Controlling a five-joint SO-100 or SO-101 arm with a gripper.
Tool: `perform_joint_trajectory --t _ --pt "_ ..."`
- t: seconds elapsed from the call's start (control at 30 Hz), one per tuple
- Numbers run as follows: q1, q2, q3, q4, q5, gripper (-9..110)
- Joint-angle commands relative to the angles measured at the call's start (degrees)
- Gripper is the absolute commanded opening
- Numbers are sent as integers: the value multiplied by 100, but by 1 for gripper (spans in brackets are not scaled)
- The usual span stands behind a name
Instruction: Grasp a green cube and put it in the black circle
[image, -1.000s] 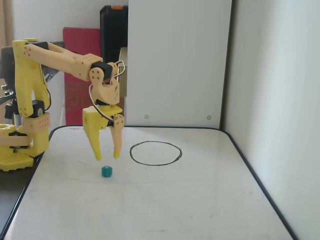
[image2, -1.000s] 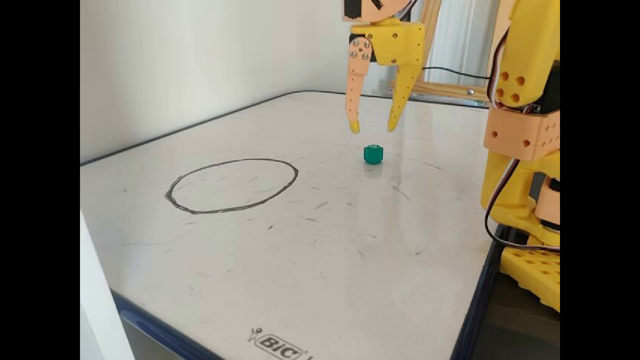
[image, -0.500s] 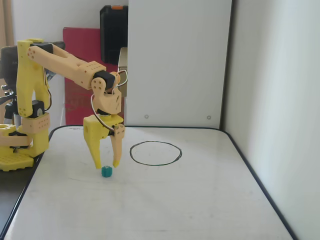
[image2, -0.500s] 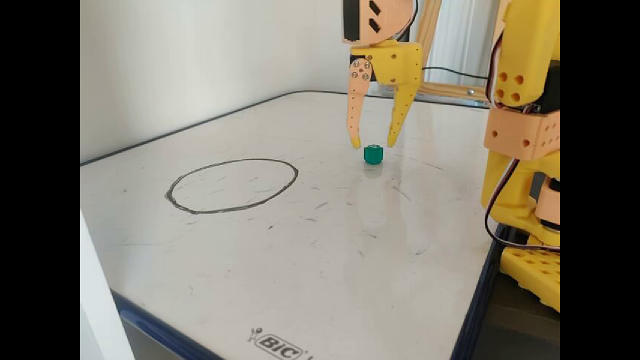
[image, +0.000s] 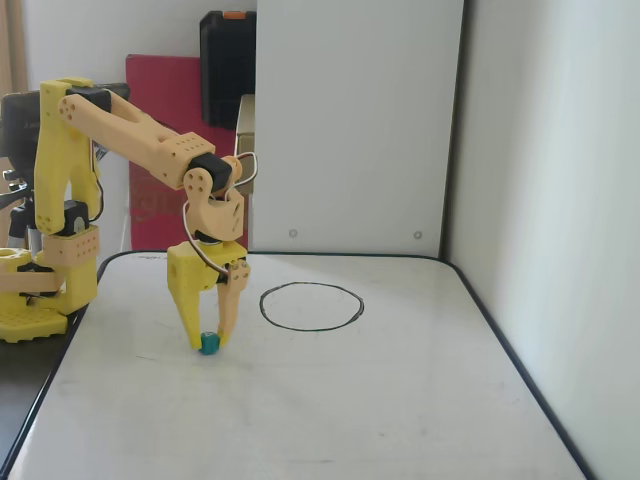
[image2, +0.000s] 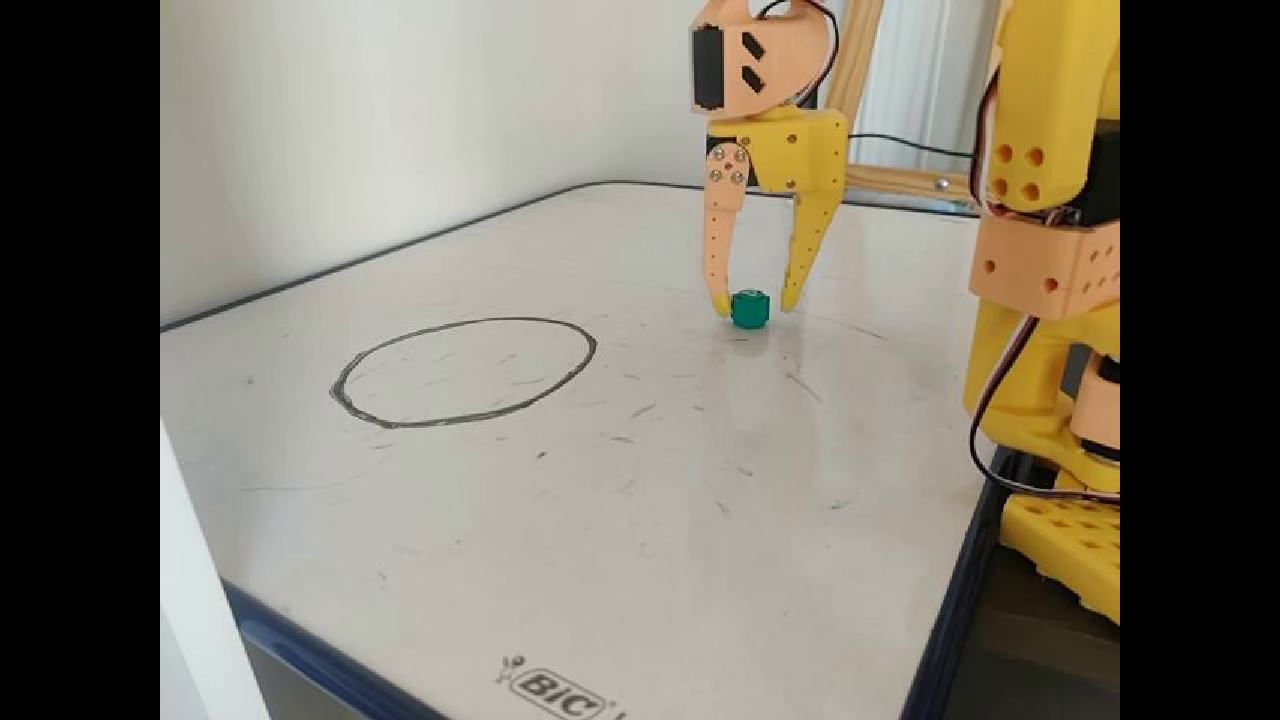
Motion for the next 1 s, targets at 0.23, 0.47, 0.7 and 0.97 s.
perform_joint_trajectory --t 0.23,0.47,0.7,0.97 --pt "0 246 -519 404 299 0" --pt "-1134 1345 -2171 1881 1327 0" --pt "-2909 1529 -2496 2083 2619 0" --pt "-3779 765 -3234 1327 3920 0"
